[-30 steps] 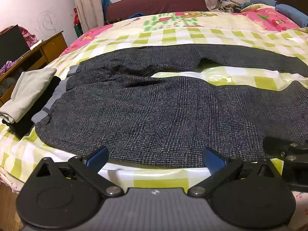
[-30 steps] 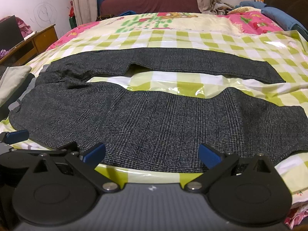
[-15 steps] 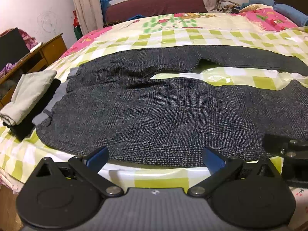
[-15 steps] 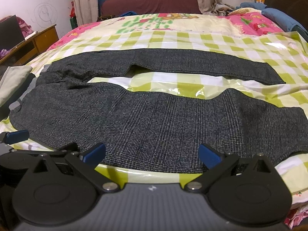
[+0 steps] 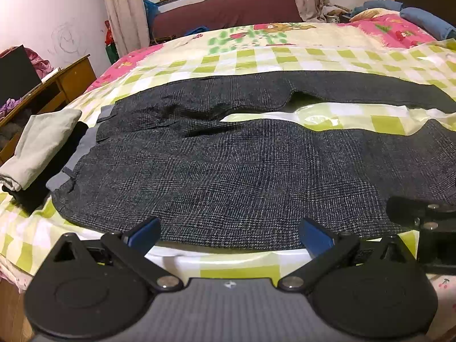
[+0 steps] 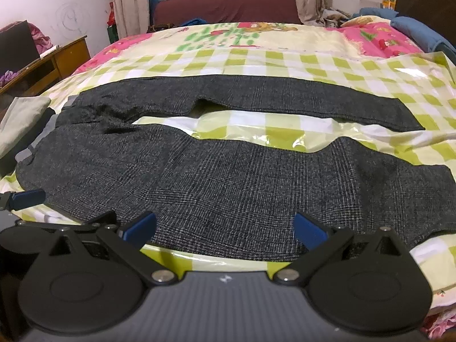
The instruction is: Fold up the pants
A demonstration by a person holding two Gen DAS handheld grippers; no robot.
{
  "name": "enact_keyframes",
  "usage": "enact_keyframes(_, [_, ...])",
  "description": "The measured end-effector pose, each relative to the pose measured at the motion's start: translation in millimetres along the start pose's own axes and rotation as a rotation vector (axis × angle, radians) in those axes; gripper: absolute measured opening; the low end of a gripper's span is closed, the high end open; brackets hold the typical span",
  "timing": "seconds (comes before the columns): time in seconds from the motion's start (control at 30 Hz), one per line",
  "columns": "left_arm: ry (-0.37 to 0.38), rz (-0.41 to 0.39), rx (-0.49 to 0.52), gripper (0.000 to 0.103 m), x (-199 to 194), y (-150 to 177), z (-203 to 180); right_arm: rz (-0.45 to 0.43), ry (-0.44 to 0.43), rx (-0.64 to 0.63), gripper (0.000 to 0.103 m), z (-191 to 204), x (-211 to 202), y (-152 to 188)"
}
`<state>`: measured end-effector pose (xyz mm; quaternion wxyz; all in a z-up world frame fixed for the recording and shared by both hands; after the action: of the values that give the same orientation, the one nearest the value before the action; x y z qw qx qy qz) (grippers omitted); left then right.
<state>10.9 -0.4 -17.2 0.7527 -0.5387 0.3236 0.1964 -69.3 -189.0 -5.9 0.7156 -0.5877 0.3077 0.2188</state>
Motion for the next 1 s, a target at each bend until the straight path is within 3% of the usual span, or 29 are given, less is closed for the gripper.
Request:
enact_keyframes(0.83, [0.018, -0.002, -0.017, 0.103, -3.7, -2.9, 7.4, -0.025, -0.017, -0.031, 0.102, 6.8, -8.1, -3.3])
enact_keyframes(1.0, [0.035, -0.007, 0.02, 0.103, 1.1, -8.2, 8.2, -0.011, -0.032, -0.047, 0.102, 8.6, -2.2, -5.5])
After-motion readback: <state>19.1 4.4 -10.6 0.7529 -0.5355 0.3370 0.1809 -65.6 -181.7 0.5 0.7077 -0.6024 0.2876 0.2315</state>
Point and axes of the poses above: each gripper's, at about its wrist camera, not at the fingertips, and x roughly the way its jaws point, z to its left, y to its underside, the point moved 3 cm from there along x, roughly the way its jaws point, and after that the axes turned 3 degrees about x, right-handed, at the moved point
